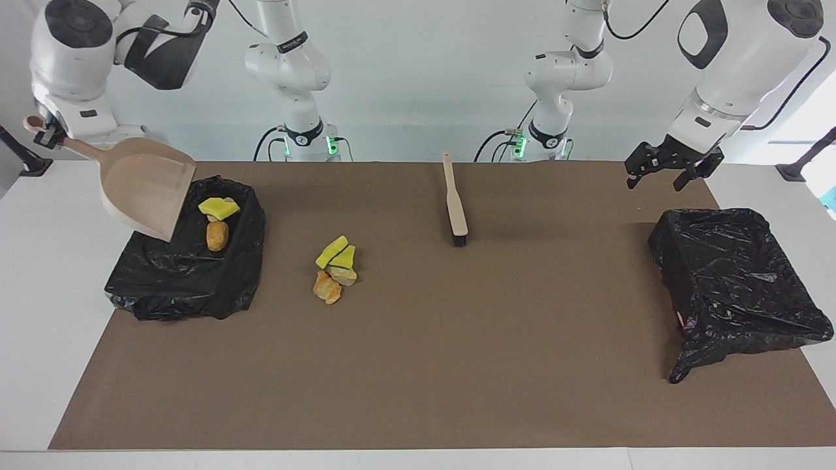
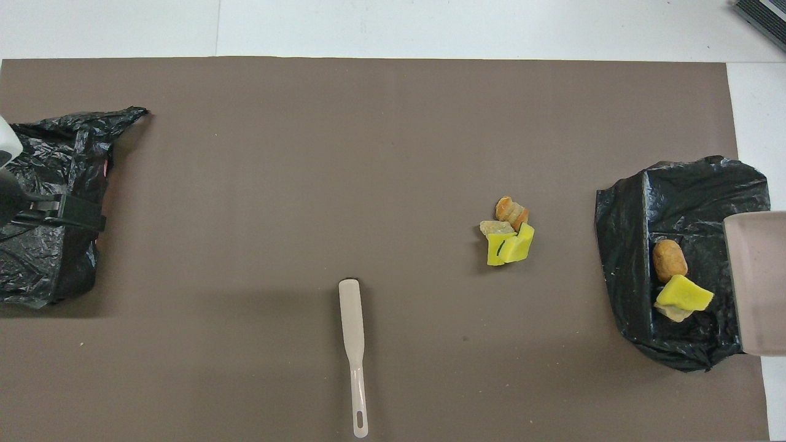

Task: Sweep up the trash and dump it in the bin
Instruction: 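Tip the dustpan over the bag while the left gripper withdraws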

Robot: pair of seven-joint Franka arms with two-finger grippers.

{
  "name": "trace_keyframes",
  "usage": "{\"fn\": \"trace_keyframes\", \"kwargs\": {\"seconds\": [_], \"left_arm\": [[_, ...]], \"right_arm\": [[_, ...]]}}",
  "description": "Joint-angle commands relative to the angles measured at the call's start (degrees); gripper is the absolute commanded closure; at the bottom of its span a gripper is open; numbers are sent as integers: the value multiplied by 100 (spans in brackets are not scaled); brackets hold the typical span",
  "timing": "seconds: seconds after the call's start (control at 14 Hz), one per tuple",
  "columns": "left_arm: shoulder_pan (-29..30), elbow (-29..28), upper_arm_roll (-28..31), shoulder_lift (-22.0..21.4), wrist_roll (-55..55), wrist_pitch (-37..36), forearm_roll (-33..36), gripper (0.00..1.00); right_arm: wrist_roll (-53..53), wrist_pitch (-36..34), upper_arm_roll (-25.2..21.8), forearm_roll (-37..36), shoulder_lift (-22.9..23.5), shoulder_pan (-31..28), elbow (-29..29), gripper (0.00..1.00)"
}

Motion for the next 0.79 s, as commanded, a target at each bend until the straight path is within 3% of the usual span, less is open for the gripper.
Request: {"fn": "trace_keyframes", "kwargs": {"seconds": [0.0,0.36,0.71], "left_arm": [[18,-43,-23,-109,57,-15,133,0],[79,-43,-14,-100,57,-15,133,0],[79,-43,-14,-100,57,-15,133,0]], "right_arm": [[-66,-262,-285,1038,-87,-82,249,100],[152,-746,-155,2587,-87,32,346,100],[2914,-992,1012,2896,-123,443,258,100]]}}
